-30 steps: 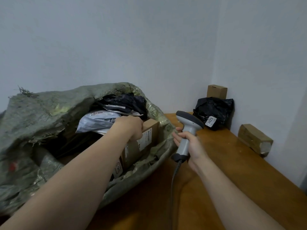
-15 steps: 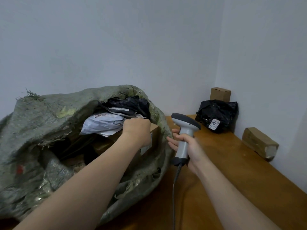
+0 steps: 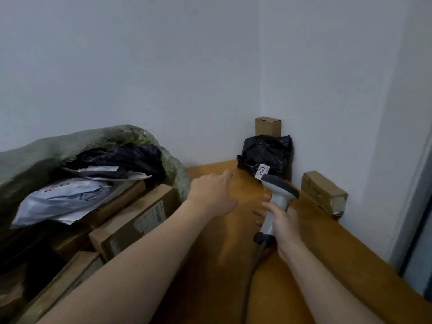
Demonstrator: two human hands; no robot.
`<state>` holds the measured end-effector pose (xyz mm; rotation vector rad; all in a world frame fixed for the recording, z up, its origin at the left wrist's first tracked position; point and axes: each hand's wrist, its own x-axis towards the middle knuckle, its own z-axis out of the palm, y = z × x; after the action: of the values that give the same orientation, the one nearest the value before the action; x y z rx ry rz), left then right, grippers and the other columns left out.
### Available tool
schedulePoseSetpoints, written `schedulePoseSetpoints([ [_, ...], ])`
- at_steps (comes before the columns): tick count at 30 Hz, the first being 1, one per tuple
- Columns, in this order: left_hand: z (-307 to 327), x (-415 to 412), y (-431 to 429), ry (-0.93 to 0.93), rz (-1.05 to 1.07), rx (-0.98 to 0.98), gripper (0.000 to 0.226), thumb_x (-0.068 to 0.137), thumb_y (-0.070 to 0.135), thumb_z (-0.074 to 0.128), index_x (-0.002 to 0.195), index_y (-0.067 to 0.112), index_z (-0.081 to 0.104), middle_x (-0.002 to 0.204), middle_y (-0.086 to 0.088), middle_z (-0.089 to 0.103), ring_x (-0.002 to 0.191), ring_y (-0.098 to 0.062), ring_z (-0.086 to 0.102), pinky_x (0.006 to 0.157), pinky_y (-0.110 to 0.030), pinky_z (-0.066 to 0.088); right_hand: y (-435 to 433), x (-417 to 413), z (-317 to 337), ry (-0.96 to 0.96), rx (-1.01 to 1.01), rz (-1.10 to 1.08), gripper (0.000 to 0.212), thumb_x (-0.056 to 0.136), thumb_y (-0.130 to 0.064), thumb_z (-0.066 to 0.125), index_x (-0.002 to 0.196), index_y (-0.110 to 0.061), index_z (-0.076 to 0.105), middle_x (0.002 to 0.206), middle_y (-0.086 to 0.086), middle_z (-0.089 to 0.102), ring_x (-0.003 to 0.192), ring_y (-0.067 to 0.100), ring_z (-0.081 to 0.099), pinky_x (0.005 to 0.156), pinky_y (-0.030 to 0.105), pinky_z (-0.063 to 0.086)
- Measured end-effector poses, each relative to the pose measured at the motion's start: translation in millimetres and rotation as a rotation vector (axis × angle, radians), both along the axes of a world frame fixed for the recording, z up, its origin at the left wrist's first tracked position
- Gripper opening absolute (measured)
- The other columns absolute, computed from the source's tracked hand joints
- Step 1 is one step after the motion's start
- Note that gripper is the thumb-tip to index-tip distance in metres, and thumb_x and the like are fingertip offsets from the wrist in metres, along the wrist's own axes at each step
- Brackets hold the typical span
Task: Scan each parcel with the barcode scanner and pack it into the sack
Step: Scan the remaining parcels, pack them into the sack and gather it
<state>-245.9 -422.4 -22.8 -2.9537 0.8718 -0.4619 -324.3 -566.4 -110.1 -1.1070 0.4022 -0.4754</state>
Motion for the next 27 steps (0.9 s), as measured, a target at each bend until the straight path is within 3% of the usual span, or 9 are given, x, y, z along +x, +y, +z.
schedulePoseSetpoints([
  [5,-30,45,-67,0.138,-0.042,0.043,0.068,0.091,0.053,0.066,0.144,0.02,0.04,0.135,-0.008,0.053,0.124,-0.033,0.052,0.091,-0.046,0.05,-34,10,-19,-0.004,0.137,-0.111,0.019,0.096,-0.012,0.067,0.115,-0.011,0.07,0.103,0.019,0.075,0.078,0.026,0.073,0.059,0.033,0.054],
  [9,-45,77,-111,0.092,-0.079,0.07,0.068,0.09,0.04,0.07,0.147,0.016,0.039,0.152,-0.011,0.037,0.135,-0.035,0.04,0.099,-0.045,0.049,-39,20,-26,-0.028,0.126,-0.153,0.017,0.095,-0.011,0.069,0.112,-0.015,0.07,0.102,0.014,0.076,0.084,0.025,0.075,0.059,0.032,0.054],
  [13,-51,101,-141,-0.049,-0.087,0.301,0.054,0.095,0.027,0.059,0.147,0.017,0.051,0.172,-0.013,0.002,0.153,-0.043,0.015,0.116,-0.053,0.033,-40,23,-29,-0.059,0.122,-0.162,0.022,0.094,-0.009,0.069,0.116,-0.014,0.068,0.104,0.008,0.074,0.088,0.021,0.075,0.06,0.03,0.055],
  [15,-53,115,-148,-0.091,-0.108,0.391,0.052,0.097,0.026,0.057,0.148,0.017,0.051,0.173,-0.012,-0.003,0.156,-0.041,0.008,0.117,-0.054,0.029,-43,24,-30,-0.072,0.129,-0.166,0.024,0.094,-0.009,0.069,0.118,-0.015,0.068,0.106,0.008,0.074,0.089,0.02,0.075,0.061,0.029,0.055],
  [17,-53,127,-150,-0.064,-0.126,0.439,0.057,0.098,0.028,0.056,0.153,0.018,0.045,0.172,-0.01,0.01,0.157,-0.036,0.01,0.119,-0.054,0.028,-45,25,-31,-0.08,0.142,-0.165,0.024,0.094,-0.01,0.069,0.117,-0.017,0.068,0.107,0.009,0.073,0.09,0.021,0.075,0.06,0.028,0.055],
  [20,-51,136,-146,-0.044,-0.17,0.353,0.045,0.095,0.025,0.056,0.139,0.018,0.058,0.15,-0.004,0.051,0.144,-0.024,0.039,0.111,-0.044,0.036,-47,27,-33,-0.083,0.135,-0.175,0.022,0.094,-0.009,0.069,0.114,-0.018,0.068,0.106,0.009,0.074,0.09,0.021,0.075,0.061,0.03,0.056],
  [27,-35,125,-109,-0.06,-0.287,0.145,0.023,0.084,0.028,0.062,0.1,0.02,0.076,0.111,0.003,0.071,0.104,-0.023,0.065,0.088,-0.038,0.049,-43,27,-33,-0.092,0.095,-0.165,0.022,0.094,-0.012,0.07,0.114,-0.021,0.069,0.104,0.008,0.072,0.093,0.023,0.071,0.074,0.039,0.059],
])
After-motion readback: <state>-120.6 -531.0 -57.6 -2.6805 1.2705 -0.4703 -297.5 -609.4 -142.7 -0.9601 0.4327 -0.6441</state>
